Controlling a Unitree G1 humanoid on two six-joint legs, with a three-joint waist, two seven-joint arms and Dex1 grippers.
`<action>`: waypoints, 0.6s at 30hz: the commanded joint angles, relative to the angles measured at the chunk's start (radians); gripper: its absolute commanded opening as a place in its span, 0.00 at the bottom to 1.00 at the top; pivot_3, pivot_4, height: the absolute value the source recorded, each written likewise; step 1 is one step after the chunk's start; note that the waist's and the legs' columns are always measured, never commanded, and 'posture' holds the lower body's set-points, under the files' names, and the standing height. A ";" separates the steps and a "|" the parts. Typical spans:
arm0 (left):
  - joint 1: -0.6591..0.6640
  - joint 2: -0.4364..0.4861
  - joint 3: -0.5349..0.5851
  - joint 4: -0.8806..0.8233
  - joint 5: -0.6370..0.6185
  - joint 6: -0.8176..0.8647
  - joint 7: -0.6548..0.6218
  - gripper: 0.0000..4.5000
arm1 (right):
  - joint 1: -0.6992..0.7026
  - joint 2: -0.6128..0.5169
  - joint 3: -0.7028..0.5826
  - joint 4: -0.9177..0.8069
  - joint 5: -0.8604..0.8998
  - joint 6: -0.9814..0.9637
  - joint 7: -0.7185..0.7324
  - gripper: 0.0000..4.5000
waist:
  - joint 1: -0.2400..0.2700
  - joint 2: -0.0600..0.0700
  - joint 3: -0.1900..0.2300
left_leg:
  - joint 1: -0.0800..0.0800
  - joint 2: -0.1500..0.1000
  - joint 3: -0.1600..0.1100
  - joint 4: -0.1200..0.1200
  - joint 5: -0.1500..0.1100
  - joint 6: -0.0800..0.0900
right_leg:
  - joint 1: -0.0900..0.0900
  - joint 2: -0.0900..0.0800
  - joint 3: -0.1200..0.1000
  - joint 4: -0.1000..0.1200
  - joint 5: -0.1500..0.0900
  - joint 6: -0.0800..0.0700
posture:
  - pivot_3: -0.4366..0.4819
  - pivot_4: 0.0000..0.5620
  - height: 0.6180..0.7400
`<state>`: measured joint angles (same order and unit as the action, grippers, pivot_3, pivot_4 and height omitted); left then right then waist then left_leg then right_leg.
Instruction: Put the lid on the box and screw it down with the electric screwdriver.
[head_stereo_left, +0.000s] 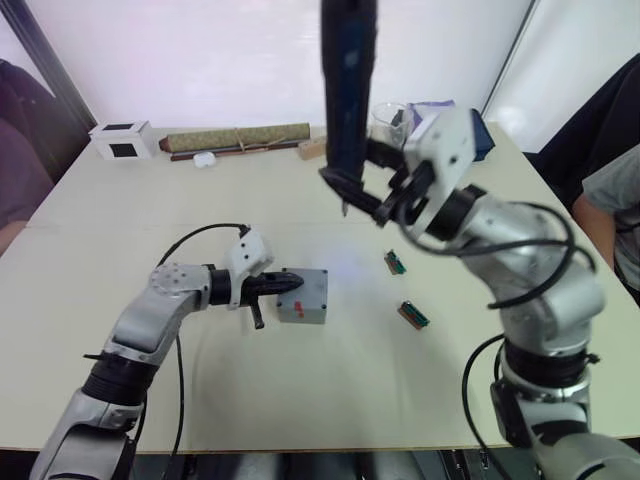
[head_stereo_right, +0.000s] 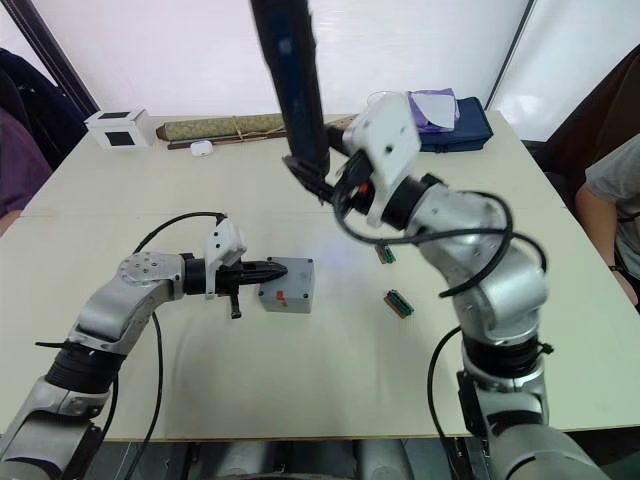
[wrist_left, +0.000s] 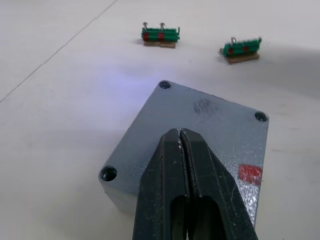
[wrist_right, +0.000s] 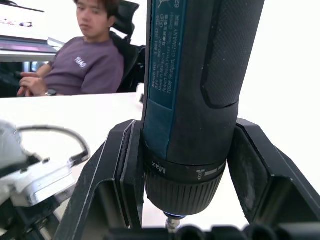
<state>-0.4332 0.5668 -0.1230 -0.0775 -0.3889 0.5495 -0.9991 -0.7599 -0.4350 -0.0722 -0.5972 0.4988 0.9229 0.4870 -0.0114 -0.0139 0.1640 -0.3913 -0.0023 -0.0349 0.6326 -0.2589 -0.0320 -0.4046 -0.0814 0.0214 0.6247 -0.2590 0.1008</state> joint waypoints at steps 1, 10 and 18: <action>-0.050 0.018 0.112 -0.059 -0.157 0.166 -0.006 0.00 | -0.086 -0.158 -0.161 0.032 0.111 0.321 -0.004 0.46 | 0.001 -0.003 0.009 | -0.002 0.001 0.000 0.000 0.000 0.000 | -0.002 0.000 0.000 0.001 0.000 0.000 | 0.48 0.27 1.00; -0.111 0.203 0.059 -0.356 -0.300 0.286 -0.170 0.00 | 0.138 -0.910 -0.059 0.451 0.279 0.677 0.228 0.46 | 0.024 0.002 0.023 | -0.027 -0.004 0.003 0.001 -0.001 0.002 | -0.024 -0.003 -0.002 -0.001 0.002 0.004 | 0.48 0.27 1.00; -0.059 0.224 -0.027 -0.454 -0.252 0.242 -0.154 0.00 | 0.257 -0.911 0.009 0.585 0.410 0.692 0.279 0.46 | -0.024 0.008 0.030 | -0.024 -0.002 0.007 0.005 -0.005 0.009 | -0.025 0.002 0.002 0.003 0.002 0.006 | 0.48 0.27 1.00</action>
<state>-0.5039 0.7794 -0.1460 -0.4961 -0.6531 0.8133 -1.1616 -0.5036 -1.3577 -0.0528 -0.0328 0.8903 1.6083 0.7811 -0.0356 -0.0061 0.1938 -0.4137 -0.0040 -0.0283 0.6392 -0.2638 -0.0229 -0.4281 -0.0782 0.0232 0.6296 -0.2567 0.1066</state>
